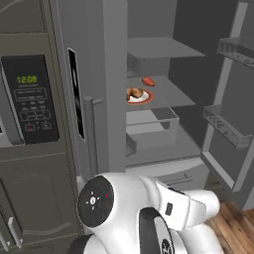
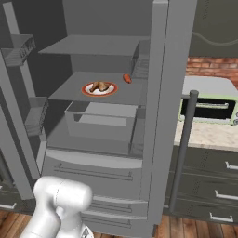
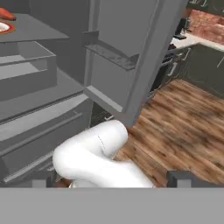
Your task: Retrieve the chicken drumstick from the fridge and place it on the saucepan with marinade on the stove.
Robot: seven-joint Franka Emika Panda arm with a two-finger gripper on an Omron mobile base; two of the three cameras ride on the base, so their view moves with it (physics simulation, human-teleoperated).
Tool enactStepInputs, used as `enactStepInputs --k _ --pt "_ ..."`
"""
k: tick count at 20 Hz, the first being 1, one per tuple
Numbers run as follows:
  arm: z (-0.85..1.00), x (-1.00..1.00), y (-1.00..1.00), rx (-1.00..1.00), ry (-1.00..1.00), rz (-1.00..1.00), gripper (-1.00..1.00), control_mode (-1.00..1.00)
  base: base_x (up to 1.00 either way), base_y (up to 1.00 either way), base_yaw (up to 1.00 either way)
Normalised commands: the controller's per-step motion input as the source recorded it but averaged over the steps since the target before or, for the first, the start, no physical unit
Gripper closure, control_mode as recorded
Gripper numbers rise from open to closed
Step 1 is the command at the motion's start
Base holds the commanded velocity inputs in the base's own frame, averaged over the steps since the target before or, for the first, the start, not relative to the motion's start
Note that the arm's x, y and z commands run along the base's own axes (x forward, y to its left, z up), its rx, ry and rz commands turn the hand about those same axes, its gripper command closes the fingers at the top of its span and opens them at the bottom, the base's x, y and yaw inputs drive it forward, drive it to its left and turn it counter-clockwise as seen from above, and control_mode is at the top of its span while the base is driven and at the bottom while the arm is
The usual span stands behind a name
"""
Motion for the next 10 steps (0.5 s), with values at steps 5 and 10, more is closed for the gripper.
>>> enactStepInputs --k 5,10 --pt "0.55 0.0 -0.73 0.56 0.01 0.14 -1.0 -1.0 0.0 0.0 0.0" --pt "0.04 0.07 -0.68 0.68 -0.03 0.09 -1.0 -1.0 0.0 0.0 0.0"
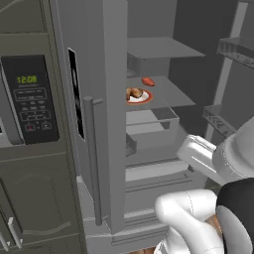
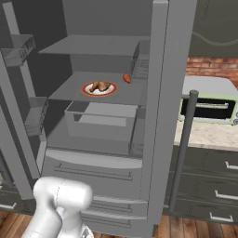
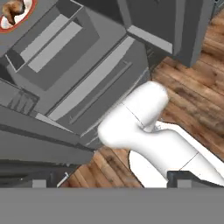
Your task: Retrieve the chicken drumstick from the fridge and place it on the saucepan with marinade on the stove.
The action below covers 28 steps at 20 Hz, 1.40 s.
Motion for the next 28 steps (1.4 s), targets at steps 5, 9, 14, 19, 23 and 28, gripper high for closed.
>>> enactStepInputs --k 5,9,14,19,23,28 --pt "0.0 0.19 -0.27 0.52 -0.19 0.01 -1.0 -1.0 0.0 0.0 0.0" --pt "0.0 0.51 0.0 0.5 -0.11 0.0 -1.0 -1.0 0.0 0.0 0.0" --pt "-0.2 0.64 0.04 0.52 0.01 -0.03 -1.0 -1.0 0.0 0.0 0.0" --pt "-0.18 0.49 0.31 0.24 0.04 0.01 -1.0 -1.0 0.0 0.0 0.0" --pt "0.0 0.25 0.41 0.0 0.0 0.15 -1.0 -1.0 0.0 0.0 0.0" --pt "0.0 0.26 0.32 0.01 0.03 0.17 -1.0 -1.0 0.0 0.0 0.0"
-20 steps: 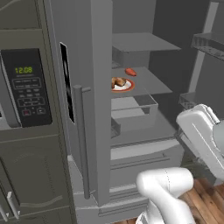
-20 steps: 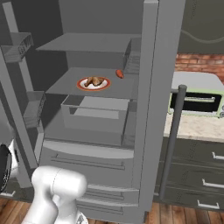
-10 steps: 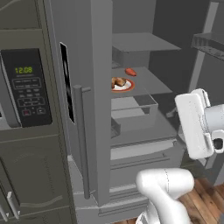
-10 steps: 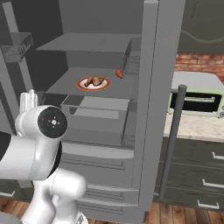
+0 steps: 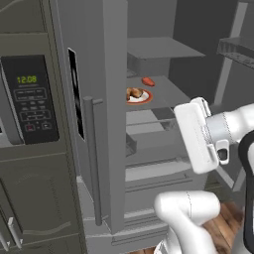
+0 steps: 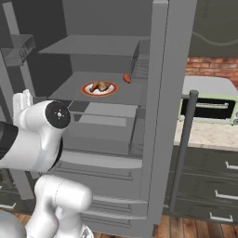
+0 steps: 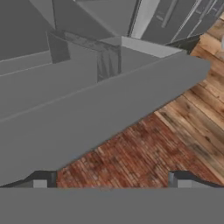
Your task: Retrieve the chicken drumstick from the fridge and place it on the saucepan with marinade on the stove.
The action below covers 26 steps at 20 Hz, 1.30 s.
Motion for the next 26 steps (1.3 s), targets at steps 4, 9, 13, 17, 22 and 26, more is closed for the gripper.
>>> enactStepInputs --k 4,9,13,17,22,26 --pt "0.0 0.35 0.04 0.04 0.01 0.12 -1.0 -1.0 0.0 0.0 0.0" --pt "0.0 0.62 -0.17 0.15 0.07 0.04 -1.0 -1.0 0.0 0.0 0.0" --pt "0.0 0.53 0.31 0.02 0.28 0.0 -1.0 -1.0 0.0 0.0 0.0" --pt "0.0 0.57 0.21 0.01 0.4 0.02 -1.0 -1.0 0.0 0.0 0.0" --pt "0.0 0.26 0.21 0.06 0.53 0.05 -1.0 -1.0 0.0 0.0 0.0" --pt "0.0 0.01 0.28 0.08 0.51 0.08 -1.0 -1.0 0.0 0.0 0.0"
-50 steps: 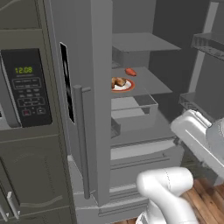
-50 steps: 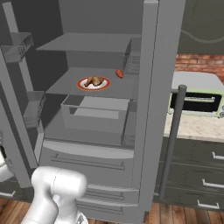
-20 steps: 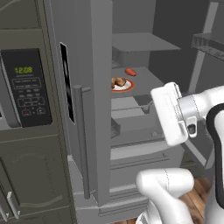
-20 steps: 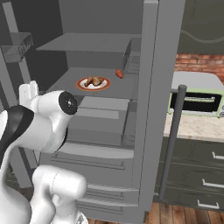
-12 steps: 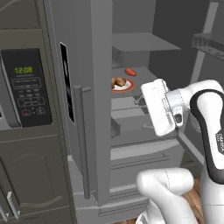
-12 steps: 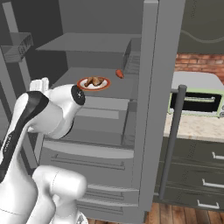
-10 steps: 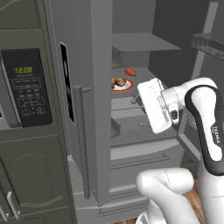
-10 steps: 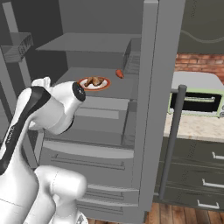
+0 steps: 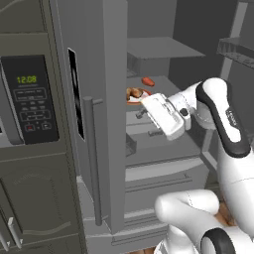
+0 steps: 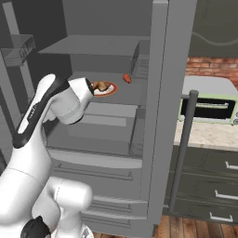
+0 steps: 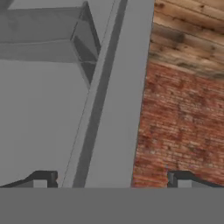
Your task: Retrieve the chicken drumstick from the fridge and place it on the saucepan with marinade on the stove.
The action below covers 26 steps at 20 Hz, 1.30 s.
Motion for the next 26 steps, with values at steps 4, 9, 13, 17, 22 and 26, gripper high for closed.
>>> enactStepInputs --k 4,9,13,17,22,26 --pt "0.0 0.0 0.55 0.07 0.46 0.12 -1.0 -1.0 0.0 0.0 0.0" --pt "-0.11 0.0 0.72 0.0 0.22 0.13 -1.0 -1.0 0.0 0.0 0.0" --pt "-0.16 0.0 0.72 0.0 0.17 0.11 -1.0 -1.0 0.0 0.0 0.0" --pt "-0.15 -0.06 0.78 0.0 0.11 0.07 -1.0 -1.0 0.0 0.0 0.0" --pt "-0.12 -0.18 0.77 0.0 0.02 0.0 -1.0 -1.0 0.0 0.0 0.0" --pt "0.0 -0.16 0.47 0.0 0.0 -0.04 -1.0 -1.0 0.0 0.0 0.0"
